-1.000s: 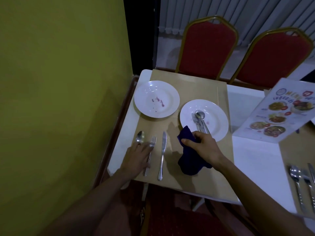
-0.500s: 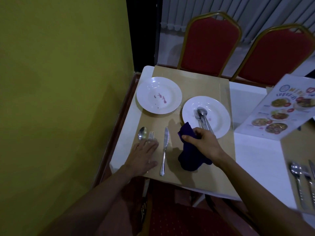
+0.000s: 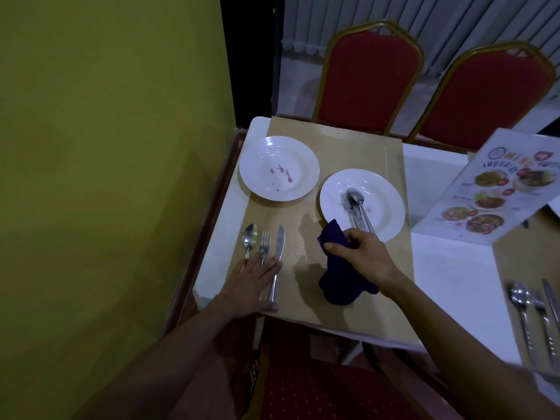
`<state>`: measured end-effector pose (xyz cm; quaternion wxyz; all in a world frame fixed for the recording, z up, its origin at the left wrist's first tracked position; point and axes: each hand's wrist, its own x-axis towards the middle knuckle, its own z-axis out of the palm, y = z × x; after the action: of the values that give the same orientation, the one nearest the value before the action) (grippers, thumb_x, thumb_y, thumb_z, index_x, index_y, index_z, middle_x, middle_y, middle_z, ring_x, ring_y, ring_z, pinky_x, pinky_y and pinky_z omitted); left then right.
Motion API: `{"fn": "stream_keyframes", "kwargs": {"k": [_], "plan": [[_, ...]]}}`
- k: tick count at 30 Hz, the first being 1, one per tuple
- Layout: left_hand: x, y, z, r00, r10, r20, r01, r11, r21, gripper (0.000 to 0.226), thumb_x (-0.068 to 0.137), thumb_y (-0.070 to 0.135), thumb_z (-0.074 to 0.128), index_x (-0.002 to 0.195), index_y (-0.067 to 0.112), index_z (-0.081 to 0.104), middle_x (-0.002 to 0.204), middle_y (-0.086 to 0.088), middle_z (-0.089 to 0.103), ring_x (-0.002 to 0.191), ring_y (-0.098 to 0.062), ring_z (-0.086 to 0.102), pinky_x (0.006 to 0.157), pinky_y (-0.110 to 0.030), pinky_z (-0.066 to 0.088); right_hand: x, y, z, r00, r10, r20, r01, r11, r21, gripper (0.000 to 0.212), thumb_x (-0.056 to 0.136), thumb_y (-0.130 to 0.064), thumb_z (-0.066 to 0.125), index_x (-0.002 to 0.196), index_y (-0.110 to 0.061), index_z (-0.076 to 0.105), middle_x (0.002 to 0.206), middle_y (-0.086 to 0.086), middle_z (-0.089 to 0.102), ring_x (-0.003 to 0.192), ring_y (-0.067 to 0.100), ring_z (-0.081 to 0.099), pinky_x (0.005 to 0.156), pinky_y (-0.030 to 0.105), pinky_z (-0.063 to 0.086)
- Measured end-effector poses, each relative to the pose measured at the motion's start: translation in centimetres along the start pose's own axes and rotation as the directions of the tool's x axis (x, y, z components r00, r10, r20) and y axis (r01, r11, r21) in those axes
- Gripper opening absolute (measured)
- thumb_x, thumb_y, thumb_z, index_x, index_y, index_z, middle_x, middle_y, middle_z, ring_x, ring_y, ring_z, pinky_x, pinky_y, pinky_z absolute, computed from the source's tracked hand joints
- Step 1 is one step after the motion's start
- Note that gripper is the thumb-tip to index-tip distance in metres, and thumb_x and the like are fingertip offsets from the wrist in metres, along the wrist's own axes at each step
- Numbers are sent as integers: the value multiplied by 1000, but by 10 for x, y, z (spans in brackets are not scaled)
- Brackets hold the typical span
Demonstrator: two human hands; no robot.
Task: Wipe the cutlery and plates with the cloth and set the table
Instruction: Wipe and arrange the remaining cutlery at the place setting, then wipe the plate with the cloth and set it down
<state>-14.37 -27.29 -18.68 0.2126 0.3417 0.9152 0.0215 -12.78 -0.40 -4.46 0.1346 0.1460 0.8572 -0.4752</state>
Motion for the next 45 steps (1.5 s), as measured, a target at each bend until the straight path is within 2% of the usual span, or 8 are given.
{"fn": "stream_keyframes", "kwargs": {"k": [20,25,27,29,31,33,42,45], "plan": [[-5,-8,-5,998,54,-41,-55,998,-16,86,90,70,35,155,36,-8,162,9,-17,149,-25,-19,119,-46,0,3,5,2,1000,18,12,-18,1000,9,20,86,-38,72,99,-24,65,91,-6,71,80,13,68,71,33,57],[27,22,-31,955,-56,-292,-45,943,-328,64,97,44,47,154,19,29,162,1,23,147,-23,18,120,-42,17,8,16,-7,997,53,-49,-50,997,61,20,83,-41,74,95,-29,64,88,-11,70,73,6,67,57,19,51],[62,48,-55,929,-295,-224,45,689,-723,43,100,28,52,140,12,52,139,-3,52,128,-20,47,110,-34,37,13,21,-15,994,75,-84,-69,995,77,20,82,-42,74,94,-31,63,87,-13,70,71,4,67,52,14,48],[97,69,-78,894,-442,80,178,187,-966,17,99,22,54,110,15,65,110,-9,62,98,-21,60,86,-29,47,18,25,-20,989,105,-105,-95,991,94,19,82,-42,74,92,-33,61,87,-15,68,72,5,67,51,14,50],[133,85,-91,863,-385,327,255,-225,-940,14,100,19,52,86,21,56,89,-11,56,72,-21,54,65,-28,44,23,31,-28,982,130,-136,-116,988,102,20,82,-43,74,92,-33,60,86,-15,69,73,8,67,54,16,51],[158,95,-95,846,-324,424,265,-435,-860,4,101,14,51,97,15,54,87,-8,58,69,-19,57,60,-25,49,26,37,-34,979,127,-162,-110,988,111,20,81,-44,74,91,-31,63,83,-13,70,71,7,68,53,15,49],[229,106,-98,805,-417,421,132,-567,-813,33,95,-7,47,122,12,46,107,-19,62,77,-33,67,58,-35,59,45,54,-51,982,118,-148,-100,987,126,18,85,-41,72,95,-29,63,85,-10,70,69,7,67,53,15,49],[241,98,-100,814,-382,438,126,-620,-775,29,98,11,54,127,6,52,121,-17,65,93,-29,66,78,-36,55,52,56,-52,984,108,-143,-96,991,93,17,85,-42,70,94,-30,62,87,-9,69,74,9,66,62,23,55]]}}
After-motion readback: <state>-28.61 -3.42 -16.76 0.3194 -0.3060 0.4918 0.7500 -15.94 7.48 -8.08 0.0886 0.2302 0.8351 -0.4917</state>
